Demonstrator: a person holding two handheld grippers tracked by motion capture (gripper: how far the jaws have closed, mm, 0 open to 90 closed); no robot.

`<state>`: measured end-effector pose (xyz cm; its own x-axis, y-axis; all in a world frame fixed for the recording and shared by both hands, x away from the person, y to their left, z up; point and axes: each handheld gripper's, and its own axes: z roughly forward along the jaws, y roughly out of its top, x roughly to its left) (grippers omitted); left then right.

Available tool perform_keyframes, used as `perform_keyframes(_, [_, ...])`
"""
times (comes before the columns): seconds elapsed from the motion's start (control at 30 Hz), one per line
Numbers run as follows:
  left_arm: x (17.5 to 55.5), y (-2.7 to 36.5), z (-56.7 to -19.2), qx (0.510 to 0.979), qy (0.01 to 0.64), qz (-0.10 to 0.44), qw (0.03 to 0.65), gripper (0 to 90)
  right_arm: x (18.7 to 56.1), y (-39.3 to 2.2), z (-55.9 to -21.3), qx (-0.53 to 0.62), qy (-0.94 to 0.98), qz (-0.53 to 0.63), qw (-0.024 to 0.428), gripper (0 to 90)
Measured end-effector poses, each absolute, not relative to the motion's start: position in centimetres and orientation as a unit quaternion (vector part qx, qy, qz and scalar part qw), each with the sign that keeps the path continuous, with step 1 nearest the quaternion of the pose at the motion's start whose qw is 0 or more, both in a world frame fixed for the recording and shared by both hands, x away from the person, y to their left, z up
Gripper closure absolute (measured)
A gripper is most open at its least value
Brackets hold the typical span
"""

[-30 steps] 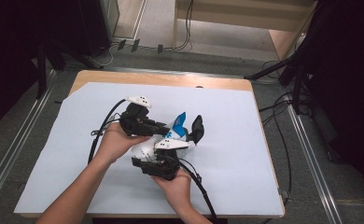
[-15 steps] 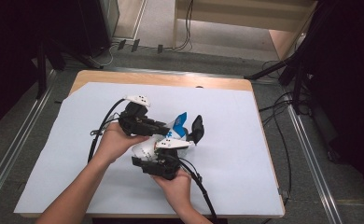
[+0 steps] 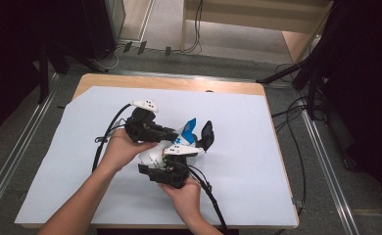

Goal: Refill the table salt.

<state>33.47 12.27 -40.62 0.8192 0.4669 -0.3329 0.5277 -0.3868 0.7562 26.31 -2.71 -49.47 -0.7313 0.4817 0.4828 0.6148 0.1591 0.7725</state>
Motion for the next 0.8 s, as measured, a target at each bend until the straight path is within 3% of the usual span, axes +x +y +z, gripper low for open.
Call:
perform_keyframes(0.43, [33.35,12.29,-40.45,0.833,0.3,-0.035,0.464,76.7,26.33,-2.66,-49.45,-0.362,-0.759,-0.538,0.061,56.2])
perform_keyframes(0.6, [33.34,12.12,-40.63,0.839,0.296,-0.026,0.455,85.3,26.3,-2.58,-49.47,-0.36,-0.763,-0.534,0.054,56.1])
perform_keyframes(0.8, [33.19,11.93,-40.61,0.841,0.296,-0.013,0.452,88.7,26.32,-2.57,-49.49,-0.354,-0.768,-0.532,0.047,55.3])
